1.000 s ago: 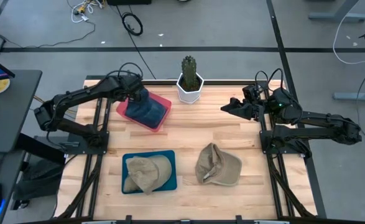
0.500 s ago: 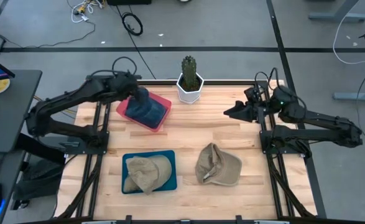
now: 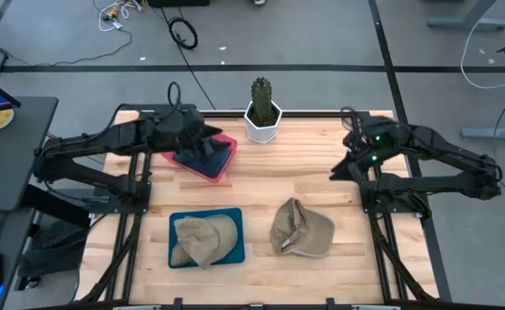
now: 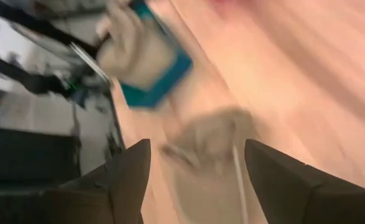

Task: Pick & Place hat
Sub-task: Put the brown cap into the blue bin

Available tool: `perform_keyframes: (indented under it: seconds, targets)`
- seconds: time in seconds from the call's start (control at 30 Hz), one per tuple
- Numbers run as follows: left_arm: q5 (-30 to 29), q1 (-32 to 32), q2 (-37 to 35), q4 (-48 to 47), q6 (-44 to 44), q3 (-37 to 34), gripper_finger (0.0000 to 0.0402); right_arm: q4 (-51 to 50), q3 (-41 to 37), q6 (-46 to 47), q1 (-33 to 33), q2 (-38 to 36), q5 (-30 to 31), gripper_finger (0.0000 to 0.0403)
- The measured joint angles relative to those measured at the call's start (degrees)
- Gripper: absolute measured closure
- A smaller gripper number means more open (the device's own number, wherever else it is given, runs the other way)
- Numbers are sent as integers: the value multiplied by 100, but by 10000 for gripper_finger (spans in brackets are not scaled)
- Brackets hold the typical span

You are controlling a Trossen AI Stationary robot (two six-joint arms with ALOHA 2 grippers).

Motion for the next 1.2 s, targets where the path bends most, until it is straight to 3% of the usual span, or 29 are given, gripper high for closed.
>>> perform_keyframes:
  seconds: [0.2, 0.4, 0.6, 1.2]
  targets:
    - [-2, -488, 52, 585, 45, 0, 104, -524, -417, 350, 474, -4, 137, 140]
    - [-4, -692, 127, 802, 81, -3, 104, 140, -1240, 1072, 1234, 28, 275, 140]
    - [-6, -719, 211, 806, 77, -11, 104, 911, -1885, 1805, 2019, 190, 1030, 140]
    - [-10, -716, 207, 981, 76, -9, 104, 1226, -2163, 2420, 3767, 1259, 2136, 140]
